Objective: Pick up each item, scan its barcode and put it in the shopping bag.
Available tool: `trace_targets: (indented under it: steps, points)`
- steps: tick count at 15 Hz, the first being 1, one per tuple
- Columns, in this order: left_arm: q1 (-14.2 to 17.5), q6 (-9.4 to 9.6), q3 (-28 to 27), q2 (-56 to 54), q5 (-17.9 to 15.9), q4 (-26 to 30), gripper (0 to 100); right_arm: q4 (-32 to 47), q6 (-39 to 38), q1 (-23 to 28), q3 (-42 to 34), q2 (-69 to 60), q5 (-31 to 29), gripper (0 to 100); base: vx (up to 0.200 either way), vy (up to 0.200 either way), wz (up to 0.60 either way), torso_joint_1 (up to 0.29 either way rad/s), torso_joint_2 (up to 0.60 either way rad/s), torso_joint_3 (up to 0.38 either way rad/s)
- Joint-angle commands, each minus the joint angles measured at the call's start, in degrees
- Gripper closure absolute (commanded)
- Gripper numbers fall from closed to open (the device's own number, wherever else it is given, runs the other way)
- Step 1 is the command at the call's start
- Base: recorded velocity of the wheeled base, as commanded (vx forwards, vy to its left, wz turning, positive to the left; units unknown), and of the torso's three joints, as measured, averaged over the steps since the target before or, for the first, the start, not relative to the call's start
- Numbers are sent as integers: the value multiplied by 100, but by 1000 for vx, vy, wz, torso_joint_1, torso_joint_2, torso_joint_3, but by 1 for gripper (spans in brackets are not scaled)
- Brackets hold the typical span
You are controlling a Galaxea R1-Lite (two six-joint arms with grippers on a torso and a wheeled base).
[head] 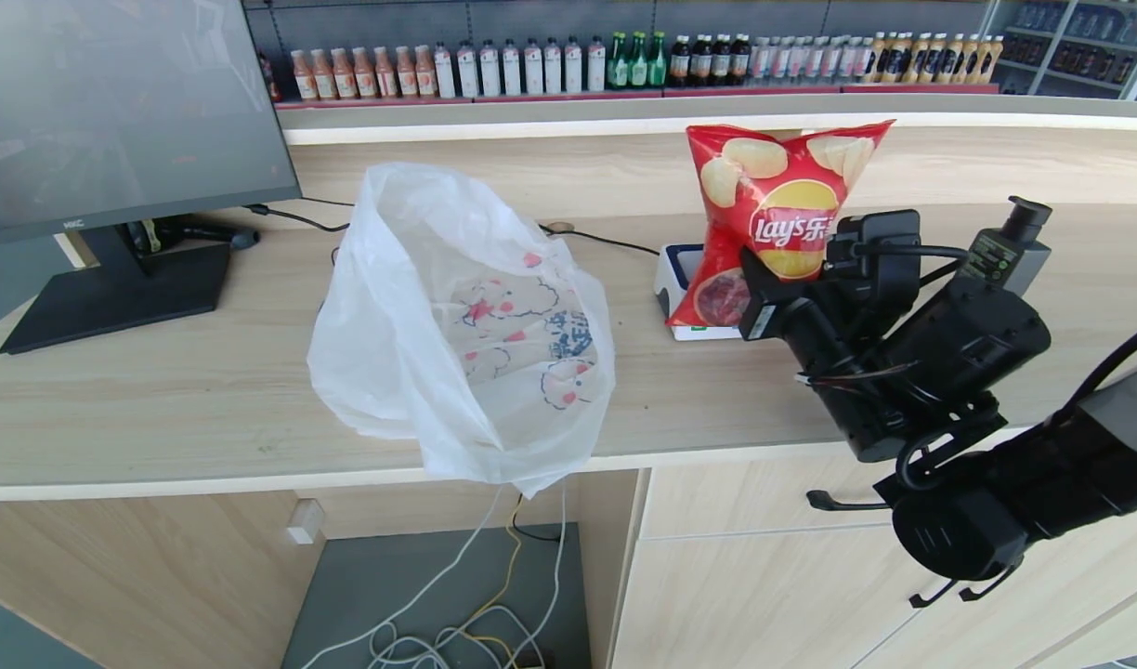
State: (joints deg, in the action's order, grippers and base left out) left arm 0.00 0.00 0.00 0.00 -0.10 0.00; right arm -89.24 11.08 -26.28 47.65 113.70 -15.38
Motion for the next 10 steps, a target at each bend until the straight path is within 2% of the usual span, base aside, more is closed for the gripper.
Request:
trace_targets:
  steps: [1,10]
  points:
    - [0,0,0,0,1,0,0,11,8,-8,16,64,0,100,0,0,0,0,0,0]
    - [0,0,0,0,1,0,0,11,8,-17,-2,-94,0,100,0,0,0,0,0,0]
